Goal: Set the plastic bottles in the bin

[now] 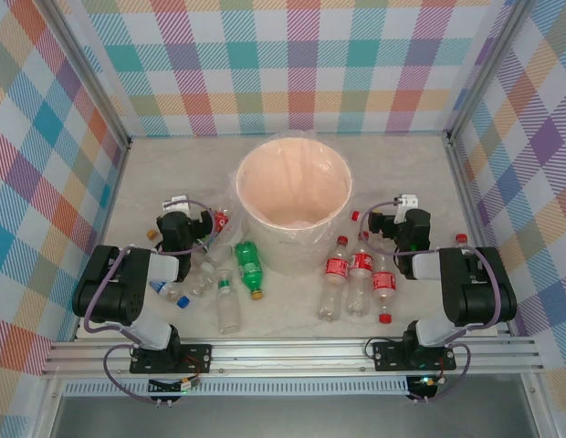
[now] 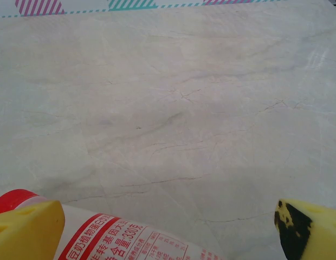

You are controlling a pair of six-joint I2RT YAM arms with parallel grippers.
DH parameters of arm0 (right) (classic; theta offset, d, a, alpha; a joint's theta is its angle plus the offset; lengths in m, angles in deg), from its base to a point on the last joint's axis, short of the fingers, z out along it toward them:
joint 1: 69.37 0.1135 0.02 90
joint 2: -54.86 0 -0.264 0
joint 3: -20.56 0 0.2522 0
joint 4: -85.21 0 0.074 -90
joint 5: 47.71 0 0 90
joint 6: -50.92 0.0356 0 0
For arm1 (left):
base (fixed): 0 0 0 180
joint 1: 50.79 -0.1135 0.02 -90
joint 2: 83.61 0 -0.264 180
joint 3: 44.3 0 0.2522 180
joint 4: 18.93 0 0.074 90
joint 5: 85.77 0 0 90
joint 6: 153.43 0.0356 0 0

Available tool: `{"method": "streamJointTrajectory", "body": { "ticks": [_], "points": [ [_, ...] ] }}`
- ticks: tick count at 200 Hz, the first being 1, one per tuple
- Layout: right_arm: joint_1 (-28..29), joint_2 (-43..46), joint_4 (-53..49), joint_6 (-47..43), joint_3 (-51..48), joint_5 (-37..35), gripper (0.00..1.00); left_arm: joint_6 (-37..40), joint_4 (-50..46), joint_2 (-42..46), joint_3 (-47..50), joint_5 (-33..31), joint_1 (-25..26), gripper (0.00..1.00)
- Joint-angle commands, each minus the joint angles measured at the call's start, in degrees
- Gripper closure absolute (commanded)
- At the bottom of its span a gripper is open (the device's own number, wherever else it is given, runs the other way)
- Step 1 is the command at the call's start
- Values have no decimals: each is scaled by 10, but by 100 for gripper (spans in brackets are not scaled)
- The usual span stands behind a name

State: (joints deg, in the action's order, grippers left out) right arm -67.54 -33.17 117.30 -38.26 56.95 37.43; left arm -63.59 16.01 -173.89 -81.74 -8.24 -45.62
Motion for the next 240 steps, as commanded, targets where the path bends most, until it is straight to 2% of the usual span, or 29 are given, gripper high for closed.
{"method": "streamJointTrajectory", "body": {
  "ticks": [1, 192, 212, 224, 240],
  "points": [
    [-4, 3, 14, 6, 8, 12, 1, 5, 15, -1, 7, 4, -3, 0],
    [-10, 6, -1, 9, 14, 21, 1, 3, 14, 4, 5, -3, -4, 0],
    [-10, 31, -79, 8, 46, 21, 1, -5, -117, 62, -38, -19, -4, 0],
    [-10, 52, -155, 7, 76, 21, 1, -11, -148, 88, -45, -36, -4, 0],
    [-9, 83, -204, 3, 96, 23, 1, -20, -184, 130, -47, -78, -4, 0]
  ]
}}
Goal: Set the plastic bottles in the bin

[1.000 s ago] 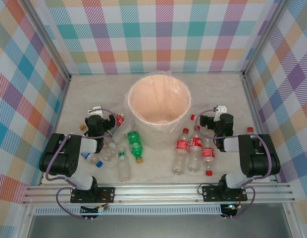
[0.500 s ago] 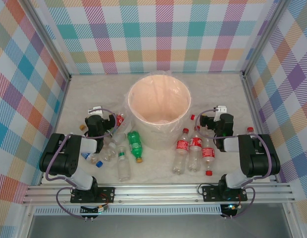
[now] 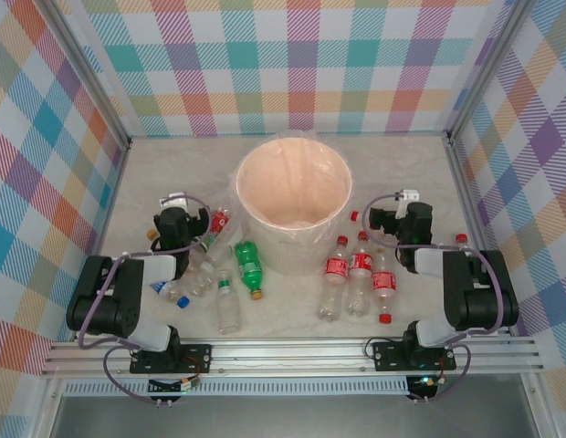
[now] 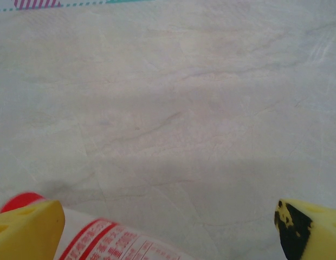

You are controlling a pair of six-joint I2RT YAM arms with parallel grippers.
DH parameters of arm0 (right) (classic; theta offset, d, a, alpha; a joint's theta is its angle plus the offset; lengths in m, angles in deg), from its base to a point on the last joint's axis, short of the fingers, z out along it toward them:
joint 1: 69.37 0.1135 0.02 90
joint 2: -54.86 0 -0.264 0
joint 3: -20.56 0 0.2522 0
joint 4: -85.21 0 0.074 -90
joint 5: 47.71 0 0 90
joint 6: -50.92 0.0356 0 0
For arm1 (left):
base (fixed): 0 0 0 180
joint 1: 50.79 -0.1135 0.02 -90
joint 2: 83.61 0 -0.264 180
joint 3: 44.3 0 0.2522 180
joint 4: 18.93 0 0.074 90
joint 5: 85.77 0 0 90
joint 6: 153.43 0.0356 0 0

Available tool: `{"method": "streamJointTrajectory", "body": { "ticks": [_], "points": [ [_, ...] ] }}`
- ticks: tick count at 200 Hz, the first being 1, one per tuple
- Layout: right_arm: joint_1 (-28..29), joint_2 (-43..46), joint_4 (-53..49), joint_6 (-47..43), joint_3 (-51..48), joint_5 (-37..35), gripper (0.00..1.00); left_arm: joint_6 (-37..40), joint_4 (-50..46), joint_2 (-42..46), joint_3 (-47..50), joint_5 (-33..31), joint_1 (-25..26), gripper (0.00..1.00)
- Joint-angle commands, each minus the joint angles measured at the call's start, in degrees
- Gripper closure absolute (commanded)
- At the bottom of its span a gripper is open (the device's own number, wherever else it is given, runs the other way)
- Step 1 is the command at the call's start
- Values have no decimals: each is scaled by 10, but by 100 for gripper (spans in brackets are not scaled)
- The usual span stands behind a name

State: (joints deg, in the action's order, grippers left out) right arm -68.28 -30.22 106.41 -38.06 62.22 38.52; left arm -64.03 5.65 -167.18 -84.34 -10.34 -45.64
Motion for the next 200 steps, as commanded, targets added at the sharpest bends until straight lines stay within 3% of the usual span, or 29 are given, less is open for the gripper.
{"method": "streamJointTrajectory", "body": {
  "ticks": [1, 18, 37, 50, 64, 84, 111, 136, 172, 200],
  "points": [
    [-2, 56, -99, 1, 44, 12, 1, -16, -84, 66, -22, -60, -4, 0],
    [-3, 104, -180, 7, 68, -14, 1, -29, -159, 128, -45, -98, -4, 0],
    [-2, 161, -335, 48, 121, -61, 1, -49, -278, 176, -112, -123, -4, 0],
    [-2, 190, -469, 126, 174, -112, 1, -78, -381, 186, -176, -128, -4, 0],
    [-4, 206, -642, 268, 239, -167, 1, -118, -492, 183, -257, -118, -4, 0],
    [-7, 214, -762, 406, 283, -119, 1, -145, -595, 175, -349, -71, -3, 0],
    [-8, 209, -745, 541, 252, -13, 1, -164, -638, 157, -454, 15, -3, 0],
    [-10, 199, -687, 620, 202, 1, 1, -182, -685, 118, -545, 115, 11, 0],
    [-12, 153, -635, 639, 185, -10, 1, -185, -717, 113, -599, 206, 56, 0],
    [-16, 98, -593, 625, 189, -14, 1, -207, -760, 128, -607, 217, 60, 0]
  ]
}}
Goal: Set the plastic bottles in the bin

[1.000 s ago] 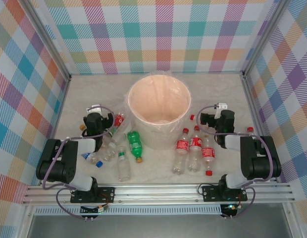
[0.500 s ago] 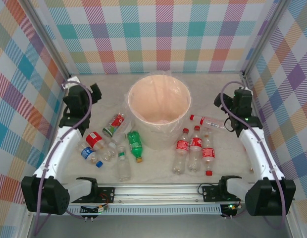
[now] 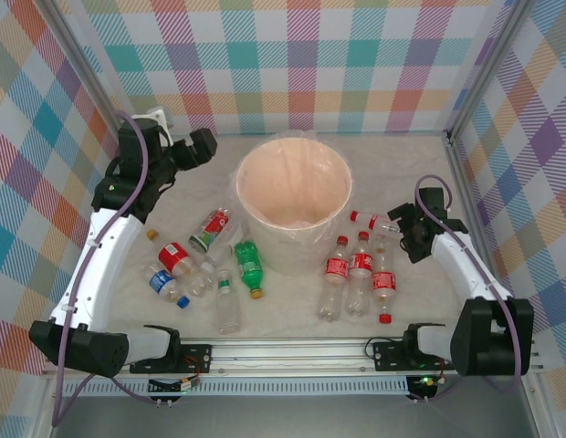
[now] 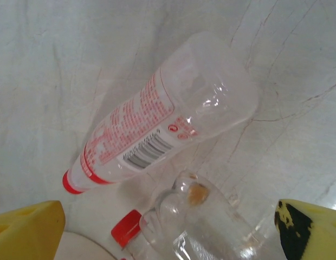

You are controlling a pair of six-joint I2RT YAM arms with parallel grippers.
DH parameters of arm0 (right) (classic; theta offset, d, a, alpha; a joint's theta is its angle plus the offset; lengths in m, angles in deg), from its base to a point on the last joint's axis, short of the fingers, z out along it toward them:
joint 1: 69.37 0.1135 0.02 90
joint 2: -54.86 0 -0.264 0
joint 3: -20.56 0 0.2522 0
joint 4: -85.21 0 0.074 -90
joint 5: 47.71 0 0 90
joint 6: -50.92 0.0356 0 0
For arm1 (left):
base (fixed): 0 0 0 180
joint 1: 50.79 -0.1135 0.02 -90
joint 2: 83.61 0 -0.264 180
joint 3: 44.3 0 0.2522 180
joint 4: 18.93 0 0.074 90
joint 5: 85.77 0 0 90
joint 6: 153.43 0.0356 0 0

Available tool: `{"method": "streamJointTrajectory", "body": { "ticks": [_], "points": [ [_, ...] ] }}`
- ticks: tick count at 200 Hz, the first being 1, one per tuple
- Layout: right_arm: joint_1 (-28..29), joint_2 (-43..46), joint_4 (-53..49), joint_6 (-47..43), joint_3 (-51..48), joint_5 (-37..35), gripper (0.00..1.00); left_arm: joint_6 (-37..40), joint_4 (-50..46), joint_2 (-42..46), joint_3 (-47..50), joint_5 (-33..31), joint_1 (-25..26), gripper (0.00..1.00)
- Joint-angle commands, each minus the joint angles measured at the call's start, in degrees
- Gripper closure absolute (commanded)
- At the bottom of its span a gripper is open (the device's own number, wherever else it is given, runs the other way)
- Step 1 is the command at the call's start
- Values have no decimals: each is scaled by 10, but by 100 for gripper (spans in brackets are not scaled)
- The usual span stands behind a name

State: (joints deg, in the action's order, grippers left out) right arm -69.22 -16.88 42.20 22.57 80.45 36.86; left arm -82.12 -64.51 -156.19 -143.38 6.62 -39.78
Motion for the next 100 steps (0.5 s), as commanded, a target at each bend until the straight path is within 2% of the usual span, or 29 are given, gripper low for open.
{"method": "streamJointTrajectory", "body": {
  "ticks": [1, 26, 53, 70, 100],
  "points": [
    [-7, -38, 50, 19, 7, 3, 1, -28, -58, 20, -16, 48, 2, 0],
    [-20, -83, 82, 24, 13, 11, 1, -57, -72, 39, -13, 73, 14, 0],
    [-25, -140, 107, 21, 31, -1, 1, -44, -137, 32, -55, 89, 36, 0],
    [-27, -179, 126, 18, 47, 4, 1, -32, -167, 29, -70, 86, 52, 0],
    [-28, -224, 170, 33, 60, 8, 1, -47, -150, 40, -48, 51, 98, 1]
  ]
}}
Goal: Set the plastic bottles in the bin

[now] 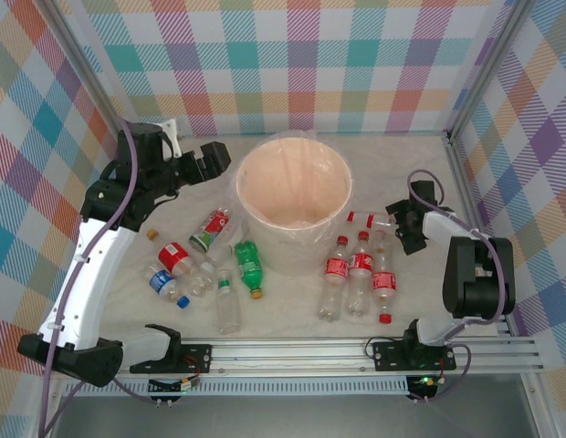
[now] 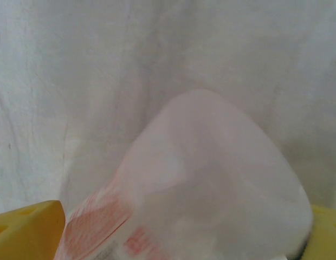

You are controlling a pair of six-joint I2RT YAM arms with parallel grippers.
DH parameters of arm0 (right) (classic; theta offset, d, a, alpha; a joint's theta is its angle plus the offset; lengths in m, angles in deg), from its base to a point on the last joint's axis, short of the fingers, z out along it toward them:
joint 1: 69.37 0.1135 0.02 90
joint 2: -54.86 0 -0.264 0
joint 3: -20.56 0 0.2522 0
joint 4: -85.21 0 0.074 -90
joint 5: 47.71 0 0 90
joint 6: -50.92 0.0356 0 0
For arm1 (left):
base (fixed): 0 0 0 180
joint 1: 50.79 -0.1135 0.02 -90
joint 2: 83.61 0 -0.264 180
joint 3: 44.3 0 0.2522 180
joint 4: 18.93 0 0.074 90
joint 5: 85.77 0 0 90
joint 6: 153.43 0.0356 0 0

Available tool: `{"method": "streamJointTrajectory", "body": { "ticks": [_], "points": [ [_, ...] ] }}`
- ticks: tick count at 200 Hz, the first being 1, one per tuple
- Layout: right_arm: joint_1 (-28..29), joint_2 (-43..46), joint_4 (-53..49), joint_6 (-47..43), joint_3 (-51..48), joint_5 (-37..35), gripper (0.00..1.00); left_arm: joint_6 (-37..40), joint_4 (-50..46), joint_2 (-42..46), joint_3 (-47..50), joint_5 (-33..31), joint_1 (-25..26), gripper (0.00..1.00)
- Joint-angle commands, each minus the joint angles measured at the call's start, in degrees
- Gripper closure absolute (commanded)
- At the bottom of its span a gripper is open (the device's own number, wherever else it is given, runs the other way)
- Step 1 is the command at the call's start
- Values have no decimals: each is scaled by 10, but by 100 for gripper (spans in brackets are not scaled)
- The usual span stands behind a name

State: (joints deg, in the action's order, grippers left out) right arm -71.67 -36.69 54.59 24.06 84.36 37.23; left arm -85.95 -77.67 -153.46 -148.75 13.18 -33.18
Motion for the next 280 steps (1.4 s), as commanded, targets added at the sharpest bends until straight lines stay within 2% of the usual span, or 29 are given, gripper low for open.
{"method": "streamJointTrajectory", "body": {
  "ticks": [1, 20, 54, 108, 156, 225, 249, 280],
  "points": [
    [-3, -27, 46, 19, 21, 4, 1, -9, -17, 13, 8, -16, 33, 1],
    [-3, -43, 54, 25, 31, 3, 0, -36, 0, 10, 38, -17, 52, 2],
    [-3, -46, 43, 16, 48, -5, 8, -39, -10, -4, 53, -33, 76, 4],
    [-3, -39, 31, -3, 52, -19, 18, -58, 24, -30, 82, -20, 85, 20],
    [-9, -25, 30, -20, 56, -15, 30, -76, 46, -39, 113, -33, 86, 26],
    [-53, 23, 19, -64, 72, 13, 40, -77, 60, -82, 108, -19, 85, 34],
    [-62, 29, 4, -83, 81, 34, 38, -77, 65, -99, 101, -9, 86, 35],
    [-56, 2, 9, -86, 77, 81, 20, -77, 69, -107, 99, -14, 86, 38]
  ]
}}
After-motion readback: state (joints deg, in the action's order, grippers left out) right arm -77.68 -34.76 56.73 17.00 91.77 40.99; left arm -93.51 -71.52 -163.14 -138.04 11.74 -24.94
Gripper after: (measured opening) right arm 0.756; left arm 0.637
